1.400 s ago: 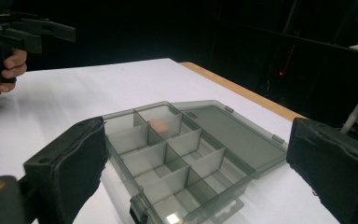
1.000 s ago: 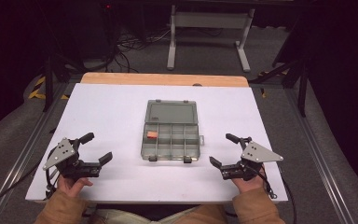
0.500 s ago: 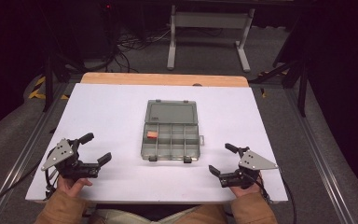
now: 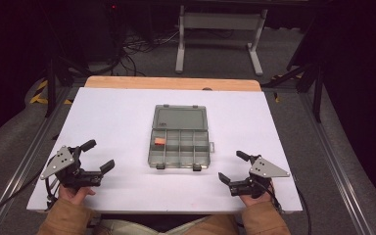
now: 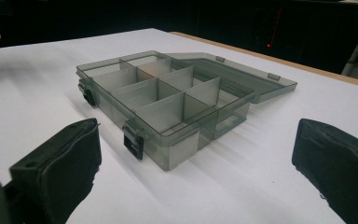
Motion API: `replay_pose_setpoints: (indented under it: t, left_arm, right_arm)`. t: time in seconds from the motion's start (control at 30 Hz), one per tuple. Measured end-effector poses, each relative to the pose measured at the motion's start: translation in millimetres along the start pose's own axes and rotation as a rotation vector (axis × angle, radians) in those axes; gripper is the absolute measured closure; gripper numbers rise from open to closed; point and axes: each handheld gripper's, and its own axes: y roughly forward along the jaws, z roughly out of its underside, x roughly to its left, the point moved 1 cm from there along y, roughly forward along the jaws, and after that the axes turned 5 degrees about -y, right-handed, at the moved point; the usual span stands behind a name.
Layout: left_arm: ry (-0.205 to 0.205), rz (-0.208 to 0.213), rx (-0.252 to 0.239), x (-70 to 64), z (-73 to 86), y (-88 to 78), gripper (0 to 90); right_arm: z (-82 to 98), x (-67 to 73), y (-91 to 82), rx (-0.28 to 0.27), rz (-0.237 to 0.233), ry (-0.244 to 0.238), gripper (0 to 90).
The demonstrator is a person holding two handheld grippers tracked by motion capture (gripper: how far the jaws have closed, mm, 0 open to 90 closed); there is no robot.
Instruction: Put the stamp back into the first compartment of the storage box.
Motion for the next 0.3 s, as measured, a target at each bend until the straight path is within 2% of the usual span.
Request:
replay_pose_setpoints:
  t: [0.13, 0.2, 0.3]
  left_arm:
    - [0.017, -0.003, 0.015, -0.5, 0.2, 0.0, 0.5]
    - [0.019, -0.026, 0.028, -1.6, 0.7, 1.0, 1.3]
    - [0.021, -0.019, 0.029, -1.6, 0.4, 0.3, 1.1]
  right_arm:
    - [-0.4, -0.1, -0.6, -0.007, 0.001, 0.003, 1.2]
    - [-0.5, -0.3, -1.4, -0.013, 0.002, 0.01, 1.1]
    - [-0.7, -1.0, -2.0, -0.017, 0.006, 0.016, 0.7]
